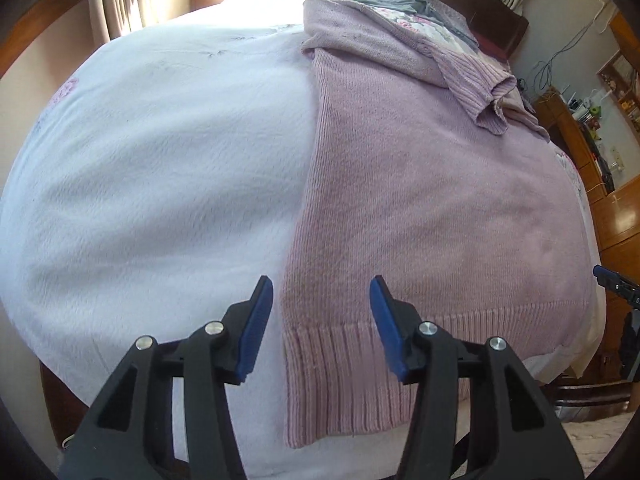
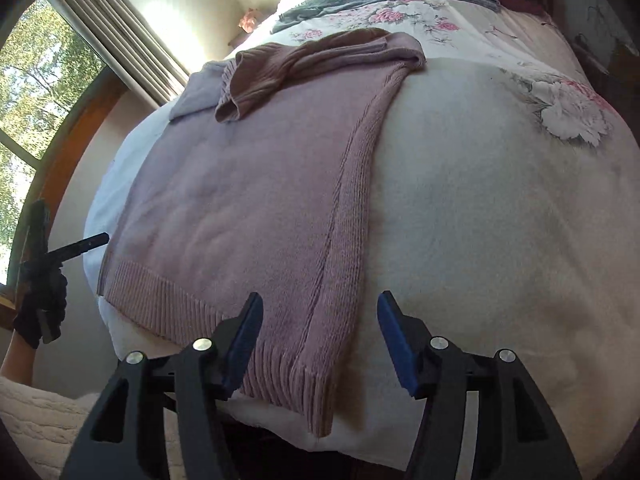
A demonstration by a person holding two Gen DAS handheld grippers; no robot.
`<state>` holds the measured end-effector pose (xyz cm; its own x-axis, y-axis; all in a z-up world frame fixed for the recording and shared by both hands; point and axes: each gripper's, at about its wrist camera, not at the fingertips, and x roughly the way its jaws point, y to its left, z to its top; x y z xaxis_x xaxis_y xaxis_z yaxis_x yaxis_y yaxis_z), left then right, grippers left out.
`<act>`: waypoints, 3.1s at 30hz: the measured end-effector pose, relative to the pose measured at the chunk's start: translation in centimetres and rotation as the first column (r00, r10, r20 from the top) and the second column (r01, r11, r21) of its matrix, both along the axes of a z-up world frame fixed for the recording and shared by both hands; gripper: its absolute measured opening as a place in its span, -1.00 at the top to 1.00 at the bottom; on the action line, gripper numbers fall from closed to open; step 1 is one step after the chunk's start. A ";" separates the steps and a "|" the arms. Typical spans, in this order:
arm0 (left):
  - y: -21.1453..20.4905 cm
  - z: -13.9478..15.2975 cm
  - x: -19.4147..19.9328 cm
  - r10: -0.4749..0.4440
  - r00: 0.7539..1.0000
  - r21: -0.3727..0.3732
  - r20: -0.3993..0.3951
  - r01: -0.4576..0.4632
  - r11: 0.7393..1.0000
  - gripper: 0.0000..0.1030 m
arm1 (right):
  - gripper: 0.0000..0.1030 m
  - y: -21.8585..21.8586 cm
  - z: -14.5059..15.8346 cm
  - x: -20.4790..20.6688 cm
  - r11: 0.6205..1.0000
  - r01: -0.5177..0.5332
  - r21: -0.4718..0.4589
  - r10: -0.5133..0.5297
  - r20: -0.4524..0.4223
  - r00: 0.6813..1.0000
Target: Fold small clothes
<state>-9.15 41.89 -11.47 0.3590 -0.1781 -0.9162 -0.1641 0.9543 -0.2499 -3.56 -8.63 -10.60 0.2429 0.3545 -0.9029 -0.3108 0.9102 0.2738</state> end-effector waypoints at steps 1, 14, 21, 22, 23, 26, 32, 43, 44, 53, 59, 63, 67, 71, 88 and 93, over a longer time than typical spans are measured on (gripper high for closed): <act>-0.1 -0.4 -0.6 0.001 1.000 0.004 -0.019 0.000 1.000 0.02 | -0.19 -0.1 -0.2 -0.8 1.000 -0.001 0.000 0.001 -0.011 1.000; 0.6 -3.1 -3.8 0.027 0.997 -0.134 -0.079 -0.037 0.990 -0.08 | -0.04 -1.4 -6.2 -4.8 0.990 0.045 0.131 -0.021 -0.180 0.983; 1.4 -3.9 -5.1 0.086 0.991 -0.280 -0.099 -0.110 0.954 0.12 | 0.61 -1.0 -7.3 -5.2 0.976 0.045 0.215 0.006 -0.233 0.972; 1.4 -3.9 -5.3 0.085 0.991 -0.299 -0.103 -0.112 0.948 0.30 | 0.73 -1.1 -7.2 -5.2 0.973 0.040 0.227 0.014 -0.232 0.973; 1.5 -3.9 -5.4 0.085 0.991 -0.356 -0.106 -0.117 0.927 0.73 | 0.77 -1.1 -6.9 -5.3 0.966 0.036 0.254 0.024 -0.232 0.972; 1.9 -3.2 -5.8 0.112 0.989 -0.444 -0.091 -0.141 0.885 0.84 | 0.79 -1.6 -5.6 -5.5 0.933 0.036 0.358 0.047 -0.222 0.974; 2.0 1.2 -5.0 0.128 0.991 -0.552 0.034 -0.088 0.829 0.84 | 0.79 -2.8 -1.6 -4.1 0.823 0.064 0.564 0.036 -0.166 0.985; 4.9 3.2 2.2 0.213 0.967 -0.548 0.141 -0.103 0.830 0.84 | 0.79 -4.5 1.5 4.9 0.822 0.096 0.562 -0.049 -0.097 0.994; 5.4 2.8 2.9 0.227 0.964 -0.553 0.142 -0.113 0.826 0.84 | 0.79 -4.7 1.4 5.8 0.829 0.100 0.551 -0.056 -0.097 0.994; 6.0 -0.4 10.3 0.219 0.970 -0.479 0.102 -0.145 0.866 0.83 | 0.79 -4.2 -2.4 14.1 0.824 0.200 0.530 -0.108 -0.199 0.974; 6.3 -2.3 12.7 0.201 0.978 -0.482 0.050 -0.152 0.863 0.77 | 0.79 -4.5 -3.9 15.4 0.810 0.232 0.539 -0.114 -0.244 0.963; 7.1 -2.6 13.3 0.204 0.979 -0.546 0.016 -0.162 0.822 0.74 | 0.66 -5.0 -4.1 15.7 0.795 0.251 0.552 -0.115 -0.269 0.956; 8.0 -2.3 12.9 0.207 0.978 -0.614 0.006 -0.159 0.773 0.68 | 0.32 -6.6 -3.6 15.8 0.770 0.285 0.571 -0.149 -0.274 0.950; 9.3 -0.7 11.8 0.270 0.962 -0.671 0.051 -0.167 0.722 0.13 | -0.05 -7.9 -1.5 15.4 0.819 0.275 0.504 -0.206 -0.191 0.960; 2.8 0.8 18.5 -0.151 0.979 -0.163 0.139 0.173 0.971 0.04 | -0.09 -4.5 0.7 15.3 0.911 0.162 0.380 -0.134 -0.099 0.986; 2.1 -0.8 19.3 -0.189 0.979 -0.127 0.078 0.198 0.972 0.05 | -0.09 -3.6 1.0 15.0 0.934 0.124 0.334 -0.102 -0.082 0.991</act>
